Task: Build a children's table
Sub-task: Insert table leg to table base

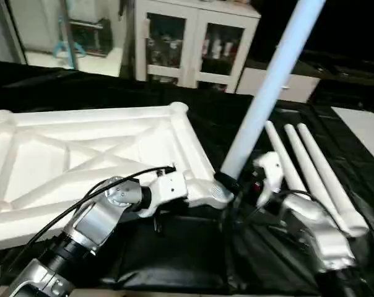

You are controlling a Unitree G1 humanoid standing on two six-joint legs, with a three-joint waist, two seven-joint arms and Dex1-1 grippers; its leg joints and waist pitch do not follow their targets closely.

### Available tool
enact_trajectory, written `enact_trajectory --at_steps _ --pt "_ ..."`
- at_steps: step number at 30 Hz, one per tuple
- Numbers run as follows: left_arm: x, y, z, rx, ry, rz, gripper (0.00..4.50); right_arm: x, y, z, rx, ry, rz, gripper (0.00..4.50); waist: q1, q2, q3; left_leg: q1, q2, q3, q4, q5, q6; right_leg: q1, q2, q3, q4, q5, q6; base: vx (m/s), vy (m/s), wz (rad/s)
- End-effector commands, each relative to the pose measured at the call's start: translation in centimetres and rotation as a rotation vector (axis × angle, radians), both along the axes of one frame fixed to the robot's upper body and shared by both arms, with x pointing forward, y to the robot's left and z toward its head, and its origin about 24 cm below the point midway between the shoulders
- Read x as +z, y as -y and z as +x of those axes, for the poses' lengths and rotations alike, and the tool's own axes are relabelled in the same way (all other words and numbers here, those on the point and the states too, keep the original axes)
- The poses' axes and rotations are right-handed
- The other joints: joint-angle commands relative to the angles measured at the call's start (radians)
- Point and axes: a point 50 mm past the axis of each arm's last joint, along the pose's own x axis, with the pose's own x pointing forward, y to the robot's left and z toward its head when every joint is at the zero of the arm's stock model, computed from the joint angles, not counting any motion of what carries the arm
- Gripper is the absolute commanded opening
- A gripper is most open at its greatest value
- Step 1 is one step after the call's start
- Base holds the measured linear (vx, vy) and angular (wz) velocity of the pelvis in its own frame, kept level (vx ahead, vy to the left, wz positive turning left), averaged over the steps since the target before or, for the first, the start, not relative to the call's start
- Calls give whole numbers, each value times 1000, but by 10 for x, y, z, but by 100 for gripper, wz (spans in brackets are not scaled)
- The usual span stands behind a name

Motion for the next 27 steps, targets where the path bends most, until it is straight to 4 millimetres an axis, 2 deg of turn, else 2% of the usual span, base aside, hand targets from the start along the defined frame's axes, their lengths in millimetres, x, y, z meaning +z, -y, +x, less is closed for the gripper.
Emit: enact_trajectory --at_steps 1,3,6,7,8,10,11,12,13,14,15,16,17,18,19,20,21,23,25,27 --pt "3 -7 7 101 37 -9 0 -34 27 -1 -187 -152 -119 188 -11 13 -23 24 50 -43 -87 -521 -84 -12 -95 37 -114 -538 -89 0 0 0" --pt "0 -5 9 174 39 -7 0 -31 23 12 -266 -135 -121 188 -30 20 -22 26 48 -50 -90 -574 -104 -15 -91 29 -116 -546 -90 0 0 0" --pt "-1 -1 10 224 44 -7 0 -30 21 20 -322 -132 -114 188 -41 18 -19 30 47 -50 -89 -609 -99 -18 -91 26 -123 -556 -88 0 0 0" --pt "-1 8 11 274 39 -27 0 -27 17 29 -380 -138 -86 188 -45 17 -20 32 47 -50 -88 -608 -95 -18 -93 26 -123 -546 -92 0 0 0" --pt "-1 11 12 295 38 -36 0 -27 16 33 -401 -141 -78 188 -57 20 -19 31 46 -51 -88 -617 -98 -19 -92 23 -120 -533 -103 0 0 0" --pt "-1 23 13 346 30 -56 0 -24 10 42 -447 -130 -92 188 -64 16 -23 19 45 -54 -94 -602 -93 -5 -93 12 -116 -497 -94 -10 29 -10" --pt "-1 28 14 364 31 -62 0 -24 8 46 -462 -125 -93 188 -64 9 -23 13 44 -53 -95 -589 -88 -2 -93 10 -117 -490 -90 -3 58 -17" --pt "-1 31 14 376 32 -69 0 -23 6 47 -471 -124 -92 187 -60 11 -24 15 41 -50 -91 -573 -78 -7 -98 11 -120 -485 -88 -3 58 -17" --pt "1 46 18 418 47 -100 0 -22 0 53 -505 -127 -78 187 -60 5 -25 21 42 -45 -86 -565 -68 -14 -104 12 -123 -487 -91 0 0 0" --pt "4 57 20 444 60 -127 0 -21 -5 57 -521 -131 -73 187 -62 3 -24 23 40 -44 -83 -559 -64 -17 -103 12 -126 -486 -92 0 0 0" --pt "4 58 21 447 61 -131 0 -21 -6 57 -522 -131 -73 187 -60 6 -25 26 40 -43 -82 -553 -57 -17 -103 10 -128 -477 -95 0 0 0" --pt "6 63 22 454 66 -145 0 -21 -9 58 -522 -129 -77 187 -57 5 -26 26 41 -43 -83 -547 -55 -15 -103 9 -128 -458 -97 0 0 0" --pt "9 68 24 468 85 -161 0 -19 -14 59 -515 -122 -78 187 -58 0 -27 18 43 -43 -87 -524 -48 -8 -100 9 -123 -408 -102 0 0 0" --pt "10 68 26 480 99 -163 0 -19 -18 60 -508 -117 -70 187 -54 -1 -32 11 45 -41 -90 -482 -41 -1 -100 10 -115 -344 -108 0 0 0" --pt "10 68 26 482 100 -163 0 -19 -18 60 -507 -117 -70 187 -51 1 -33 13 45 -38 -89 -466 -35 -4 -99 13 -113 -316 -113 0 0 0" --pt "13 68 28 509 117 -166 0 -18 -22 61 -502 -112 -62 187 -45 -3 -31 16 44 -27 -84 -438 -17 -12 -101 17 -114 -289 -123 0 0 0" --pt "14 68 29 526 122 -175 0 -18 -23 62 -499 -110 -59 187 -45 -7 -31 15 44 -27 -84 -435 -14 -11 -101 17 -114 -301 -122 0 0 0" --pt "15 66 30 549 120 -183 0 -19 -25 62 -499 -108 -57 187 -43 -5 -30 15 46 -27 -83 -430 -15 -12 -102 16 -117 -330 -115 0 0 0" --pt "13 64 30 555 116 -170 0 -20 -26 63 -501 -106 -58 187 -43 -9 -31 13 46 -27 -83 -422 -16 -10 -101 16 -115 -320 -114 0 0 0" --pt "11 63 29 560 114 -164 0 -20 -27 63 -502 -104 -60 187 -43 -8 -30 14 47 -26 -83 -418 -15 -12 -99 16 -113 -310 -117 0 0 0"
